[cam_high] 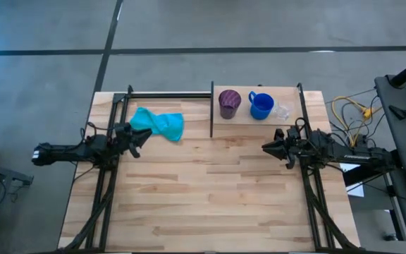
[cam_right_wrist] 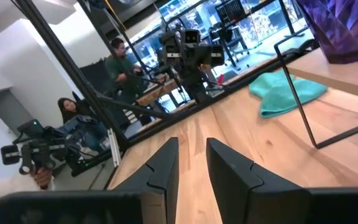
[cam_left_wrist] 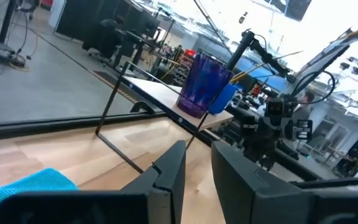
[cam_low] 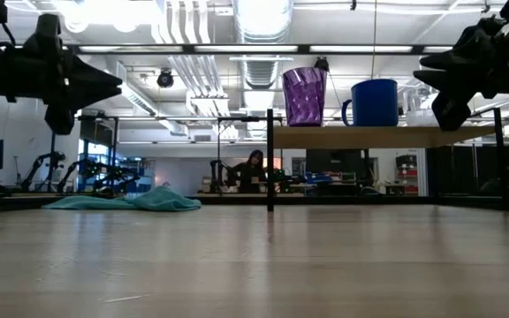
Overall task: Stack small to large cups/mugs on shelf
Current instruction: Return to Home Position
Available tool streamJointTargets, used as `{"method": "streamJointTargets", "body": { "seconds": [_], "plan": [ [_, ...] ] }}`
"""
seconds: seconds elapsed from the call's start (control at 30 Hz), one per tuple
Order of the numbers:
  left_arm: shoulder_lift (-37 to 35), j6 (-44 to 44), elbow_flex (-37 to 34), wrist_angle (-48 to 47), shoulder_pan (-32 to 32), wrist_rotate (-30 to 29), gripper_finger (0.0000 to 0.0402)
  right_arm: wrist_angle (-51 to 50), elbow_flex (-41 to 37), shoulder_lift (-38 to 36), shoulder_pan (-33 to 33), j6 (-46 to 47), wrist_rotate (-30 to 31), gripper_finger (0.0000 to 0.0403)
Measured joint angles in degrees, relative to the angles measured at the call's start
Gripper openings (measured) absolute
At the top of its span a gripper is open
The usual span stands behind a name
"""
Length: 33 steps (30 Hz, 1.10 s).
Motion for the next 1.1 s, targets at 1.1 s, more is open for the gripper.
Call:
{"method": "streamJointTargets", "body": {
  "seconds": [1.1],
  "plan": [
    [0.87, 6.0, -0.17, -2.43, -0.02, 26.3, 0.0063, -0.93, 0.01, 0.0, 0.0, -0.2, 0.0, 0.0077]
  ]
}}
